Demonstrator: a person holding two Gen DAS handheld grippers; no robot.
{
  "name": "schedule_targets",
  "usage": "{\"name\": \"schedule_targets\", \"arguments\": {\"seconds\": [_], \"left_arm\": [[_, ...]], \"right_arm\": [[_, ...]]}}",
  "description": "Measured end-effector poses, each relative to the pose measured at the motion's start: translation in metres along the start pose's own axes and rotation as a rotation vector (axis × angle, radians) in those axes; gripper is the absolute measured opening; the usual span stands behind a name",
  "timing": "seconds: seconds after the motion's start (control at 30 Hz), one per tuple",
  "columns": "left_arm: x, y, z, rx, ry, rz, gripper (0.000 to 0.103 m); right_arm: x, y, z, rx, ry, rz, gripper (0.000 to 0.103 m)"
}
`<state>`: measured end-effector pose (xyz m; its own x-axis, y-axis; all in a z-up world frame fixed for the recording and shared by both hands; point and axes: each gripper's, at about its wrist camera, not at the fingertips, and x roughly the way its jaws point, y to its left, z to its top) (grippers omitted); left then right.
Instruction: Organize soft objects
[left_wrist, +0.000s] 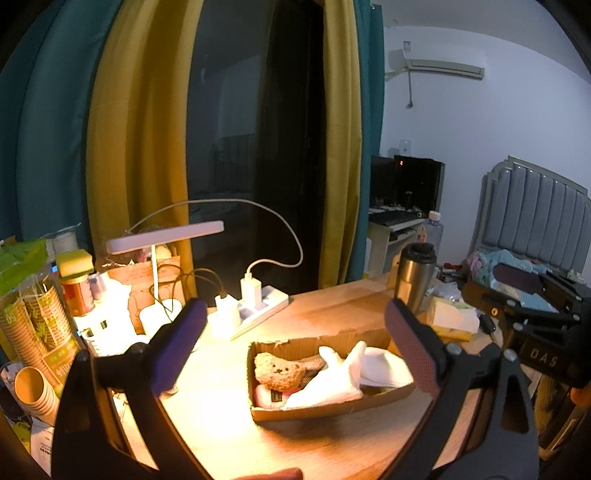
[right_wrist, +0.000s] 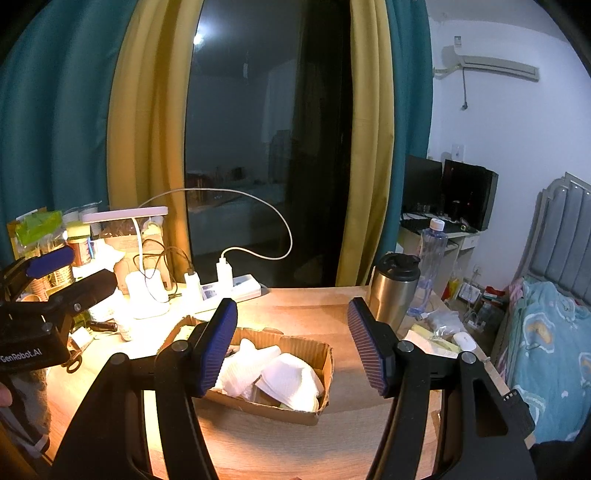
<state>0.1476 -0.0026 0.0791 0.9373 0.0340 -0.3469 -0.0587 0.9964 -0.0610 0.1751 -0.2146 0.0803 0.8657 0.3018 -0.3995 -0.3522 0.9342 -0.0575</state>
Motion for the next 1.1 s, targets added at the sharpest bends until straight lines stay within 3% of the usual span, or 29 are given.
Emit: {"name": "schedule_targets", "arguments": {"seconds": [1.1], "left_arm": [[0.0055,-0.0027,-0.0064,-0.004,0.017,-0.02,0.098]], "right_arm": [[0.0039,0.0007,-0.0056,-0.009,0.021,0.005,0.065]]}}
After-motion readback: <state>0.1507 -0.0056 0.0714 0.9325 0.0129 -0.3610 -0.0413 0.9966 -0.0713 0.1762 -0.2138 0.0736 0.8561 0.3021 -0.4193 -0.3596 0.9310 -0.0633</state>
